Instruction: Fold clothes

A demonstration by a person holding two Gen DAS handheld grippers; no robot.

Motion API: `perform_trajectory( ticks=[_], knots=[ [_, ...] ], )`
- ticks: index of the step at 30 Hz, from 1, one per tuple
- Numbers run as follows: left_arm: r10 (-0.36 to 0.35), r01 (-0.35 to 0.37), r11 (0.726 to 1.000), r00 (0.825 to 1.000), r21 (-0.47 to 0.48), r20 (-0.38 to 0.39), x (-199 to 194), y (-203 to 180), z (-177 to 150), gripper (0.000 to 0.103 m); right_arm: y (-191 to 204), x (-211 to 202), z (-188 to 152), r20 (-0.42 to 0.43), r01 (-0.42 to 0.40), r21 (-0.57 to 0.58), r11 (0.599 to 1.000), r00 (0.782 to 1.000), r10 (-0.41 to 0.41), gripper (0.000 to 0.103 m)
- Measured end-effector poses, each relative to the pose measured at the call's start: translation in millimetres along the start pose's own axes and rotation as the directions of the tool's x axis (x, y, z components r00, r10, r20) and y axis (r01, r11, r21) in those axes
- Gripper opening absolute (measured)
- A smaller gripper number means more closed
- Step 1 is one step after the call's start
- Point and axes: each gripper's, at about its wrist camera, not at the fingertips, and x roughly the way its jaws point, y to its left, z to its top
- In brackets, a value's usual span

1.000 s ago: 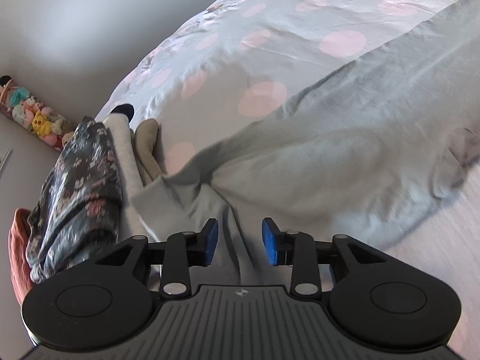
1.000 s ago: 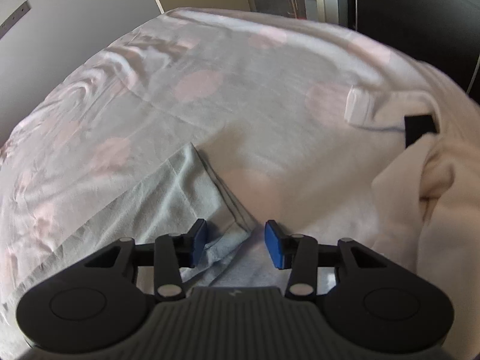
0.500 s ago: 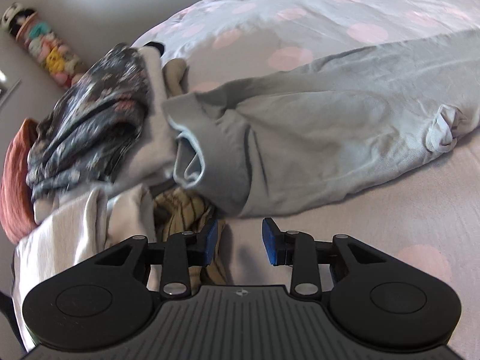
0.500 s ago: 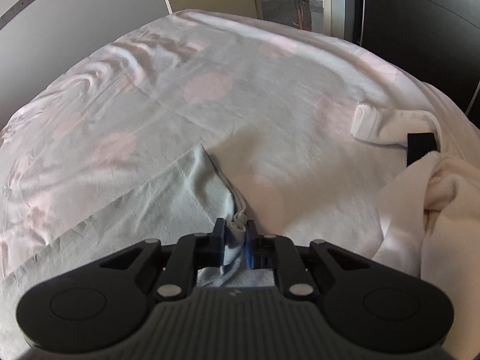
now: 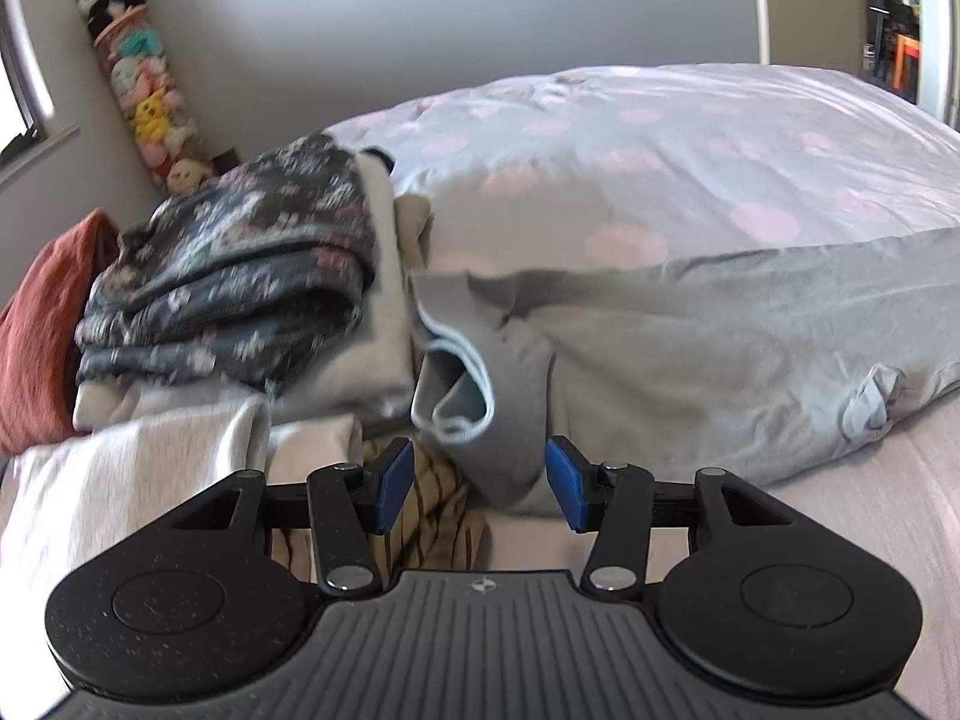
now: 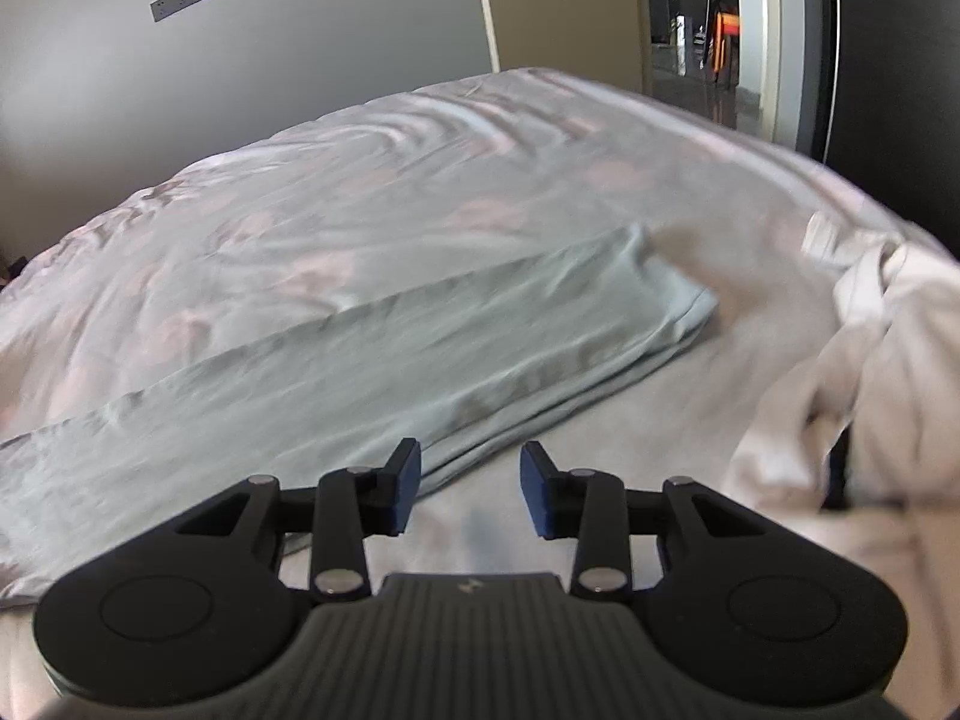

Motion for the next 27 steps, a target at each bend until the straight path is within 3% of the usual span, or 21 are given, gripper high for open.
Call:
perform_trajectory(
  ticks=[4, 8, 10, 13, 16, 19, 21, 27],
  knots=[
    [-0.029, 0.027, 0.996, 0.999, 0.083, 0.025, 9, 1, 13, 0.047, 45, 1, -39, -0.023, -0.079, -0.054, 0.995, 0.997, 0.078, 0.043],
    [-0.061, 0.058, 0.986, 0.998, 0.154, 0.014, 24, 1, 21, 0.044, 78, 3, -63, -0.012, -0.089, -0.172, 0.981, 0.996, 0.088, 0.043],
    [-0.091, 0.090, 0.981, 0.996, 0.173, 0.002, 33, 1, 21, 0.039, 84, 4, -66, 0.016, -0.079, -0.211, 0.974, 0.996, 0.084, 0.046],
    [-0.146, 0.155, 0.970, 0.987, 0.189, -0.062, 46, 0, 18, 0.017, 85, 7, -71, 0.052, -0.063, -0.233, 0.970, 0.996, 0.077, 0.047],
    [-0.193, 0.216, 0.951, 0.974, 0.222, -0.119, 51, -4, 15, 0.009, 86, 13, -77, 0.057, -0.051, -0.262, 0.964, 0.996, 0.068, 0.047],
    [-0.167, 0.217, 0.934, 0.967, 0.284, -0.192, 58, -12, 14, 0.006, 87, 15, -77, 0.069, -0.055, -0.266, 0.963, 0.995, 0.076, 0.048],
    [-0.102, 0.183, 0.931, 0.962, 0.315, -0.255, 65, -13, 16, 0.004, 87, 15, -76, 0.075, -0.059, -0.263, 0.963, 0.994, 0.082, 0.048],
    [-0.061, 0.159, 0.959, 0.923, 0.233, -0.380, 61, 15, 44, 0.003, 83, 16, -76, 0.070, -0.076, -0.251, 0.965, 0.993, 0.096, 0.048]
  ],
)
